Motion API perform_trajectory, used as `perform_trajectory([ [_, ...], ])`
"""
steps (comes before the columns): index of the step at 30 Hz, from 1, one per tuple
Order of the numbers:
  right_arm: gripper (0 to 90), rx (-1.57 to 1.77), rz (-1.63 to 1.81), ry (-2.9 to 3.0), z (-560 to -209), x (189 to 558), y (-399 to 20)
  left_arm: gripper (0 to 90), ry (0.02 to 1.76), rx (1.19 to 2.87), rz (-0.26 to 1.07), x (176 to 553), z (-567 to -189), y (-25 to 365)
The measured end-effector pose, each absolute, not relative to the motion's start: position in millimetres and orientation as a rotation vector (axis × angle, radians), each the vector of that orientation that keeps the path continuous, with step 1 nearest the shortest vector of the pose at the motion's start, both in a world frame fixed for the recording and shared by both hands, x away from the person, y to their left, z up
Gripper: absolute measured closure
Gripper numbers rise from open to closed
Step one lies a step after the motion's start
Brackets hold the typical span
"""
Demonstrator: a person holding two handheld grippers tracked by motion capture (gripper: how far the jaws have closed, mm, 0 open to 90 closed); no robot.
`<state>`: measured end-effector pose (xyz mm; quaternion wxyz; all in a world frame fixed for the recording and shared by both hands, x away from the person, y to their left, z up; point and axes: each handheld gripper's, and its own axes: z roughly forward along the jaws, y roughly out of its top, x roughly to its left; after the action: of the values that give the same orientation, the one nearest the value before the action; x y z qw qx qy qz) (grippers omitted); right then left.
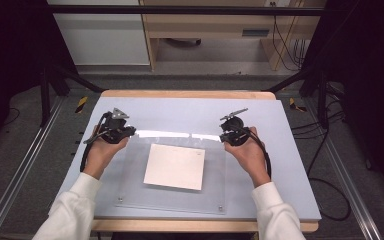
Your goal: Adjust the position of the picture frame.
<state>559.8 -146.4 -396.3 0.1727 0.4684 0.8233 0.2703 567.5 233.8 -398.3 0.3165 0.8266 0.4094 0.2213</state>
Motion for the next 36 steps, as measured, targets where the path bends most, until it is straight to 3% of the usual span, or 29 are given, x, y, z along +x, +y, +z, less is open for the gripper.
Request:
perform_trajectory([
  [12, 85.3, 1.367, 0.691, 2.345, -396.7, 570.5, -180.9, 84.1, 1.075, 2.201, 0.566, 566.4, -403.9, 196.5],
  [36, 85.6, 1.379, 0.743, 2.343, -433.7, 573.4, -180.2, 84.7, 1.141, 2.201, 0.487, 571.5, -439.8, 202.2],
])
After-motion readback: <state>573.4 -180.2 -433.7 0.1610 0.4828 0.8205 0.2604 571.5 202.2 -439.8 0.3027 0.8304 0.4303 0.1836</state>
